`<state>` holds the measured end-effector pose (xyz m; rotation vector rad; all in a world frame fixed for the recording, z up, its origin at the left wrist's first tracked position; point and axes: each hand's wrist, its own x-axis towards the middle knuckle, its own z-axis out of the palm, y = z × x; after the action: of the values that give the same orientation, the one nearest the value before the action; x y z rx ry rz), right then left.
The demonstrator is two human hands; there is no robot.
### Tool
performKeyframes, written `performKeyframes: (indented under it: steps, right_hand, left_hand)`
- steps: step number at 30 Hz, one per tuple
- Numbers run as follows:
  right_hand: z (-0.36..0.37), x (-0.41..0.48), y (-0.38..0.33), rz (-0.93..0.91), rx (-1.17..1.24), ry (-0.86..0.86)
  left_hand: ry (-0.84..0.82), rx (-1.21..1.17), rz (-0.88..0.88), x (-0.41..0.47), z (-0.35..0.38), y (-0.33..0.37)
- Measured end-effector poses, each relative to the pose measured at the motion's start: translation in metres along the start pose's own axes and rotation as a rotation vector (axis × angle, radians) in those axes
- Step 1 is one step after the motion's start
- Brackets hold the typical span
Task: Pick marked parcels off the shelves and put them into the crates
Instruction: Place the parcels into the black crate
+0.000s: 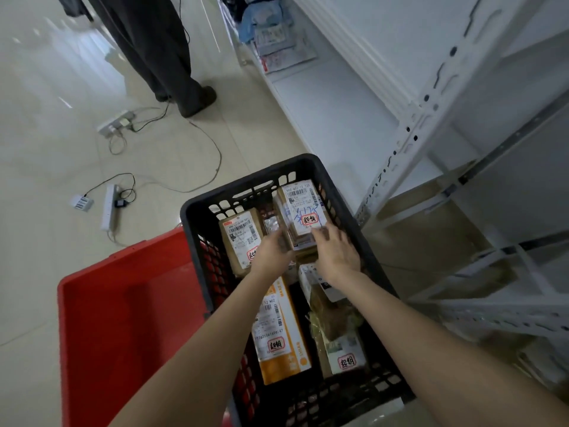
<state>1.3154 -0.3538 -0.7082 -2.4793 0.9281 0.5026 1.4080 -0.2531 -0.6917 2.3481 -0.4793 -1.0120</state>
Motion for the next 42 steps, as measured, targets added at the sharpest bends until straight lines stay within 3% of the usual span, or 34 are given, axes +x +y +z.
performKeyframes:
  steps: [4, 16, 23, 34, 37, 40, 42]
  right_hand:
    - [0.005, -0.043, 0.007, 0.089, 0.041, 0.004]
    - [0.025, -0.197, -0.001, 0.339, 0.13, 0.147]
    - [0.047, -0.232, 0.012, 0.399, 0.131, 0.145]
    - [0.09, -0.142, 0.037, 0.318, 0.08, 0.064]
    - [0.097, -0.131, 0.035, 0.316, 0.094, 0.051]
    - [0.098, -0.125, 0.03, 0.333, 0.144, 0.082]
    - [0.095, -0.118, 0.029, 0.334, 0.146, 0.076]
  left_hand:
    - [-0.069, 0.323, 0.104, -0.023, -0.001, -0.005]
    - [-0.268, 0.65, 0.41, -0.127, 0.006, -0.025]
    - [-0.284, 0.638, 0.5, -0.142, 0.051, -0.032]
    - [-0.269, 0.651, 0.512, -0.069, 0.105, -0.065]
    - [-0.204, 0.595, 0.608, -0.074, 0.106, -0.083]
    - [-0.241, 0.547, 0.7, -0.085, 0.108, -0.099]
    - [-0.211, 0.356, 0.65, -0.091, 0.111, -0.103]
